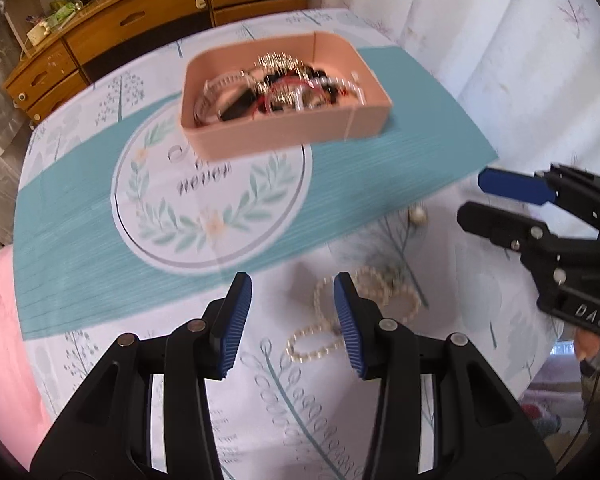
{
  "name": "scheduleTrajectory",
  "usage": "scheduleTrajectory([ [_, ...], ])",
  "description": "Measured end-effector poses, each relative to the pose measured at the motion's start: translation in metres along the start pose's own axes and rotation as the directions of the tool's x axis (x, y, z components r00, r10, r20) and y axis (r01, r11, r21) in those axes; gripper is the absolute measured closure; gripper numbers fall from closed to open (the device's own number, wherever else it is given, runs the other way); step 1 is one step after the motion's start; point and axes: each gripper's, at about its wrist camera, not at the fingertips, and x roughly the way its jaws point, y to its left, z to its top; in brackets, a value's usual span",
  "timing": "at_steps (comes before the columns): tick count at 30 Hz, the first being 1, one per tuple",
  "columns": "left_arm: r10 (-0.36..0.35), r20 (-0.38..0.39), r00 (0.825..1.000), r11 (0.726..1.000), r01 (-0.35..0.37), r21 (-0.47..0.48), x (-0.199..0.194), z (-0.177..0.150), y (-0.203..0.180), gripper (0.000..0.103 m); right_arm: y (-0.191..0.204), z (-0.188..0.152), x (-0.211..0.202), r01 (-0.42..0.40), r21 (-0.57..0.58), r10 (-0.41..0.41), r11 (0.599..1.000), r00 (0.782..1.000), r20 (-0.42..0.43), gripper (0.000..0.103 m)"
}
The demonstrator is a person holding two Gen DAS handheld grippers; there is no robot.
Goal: Organize jewelry
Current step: 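Move both grippers back to the long pearl necklace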
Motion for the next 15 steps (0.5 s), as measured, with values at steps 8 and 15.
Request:
scheduleTrajectory([
  [8, -0.043, -0.068, 0.997, 0.999, 0.044, 0.020, 0.020, -0.012, -0.012, 0.063, 0.009, -0.015, 0.009, -0.014, -0.009, 0.014, 1.000, 0.999, -0.041, 0.060],
  [15, -0.067, -0.122, 0.990, 0.998, 0.069, 0.008, 0.037, -0.005, -0.018, 0.072, 0.005, -0.017, 0.018, -0.021, 0.000, 0.021, 1.000, 0.998, -0.057, 0.060],
])
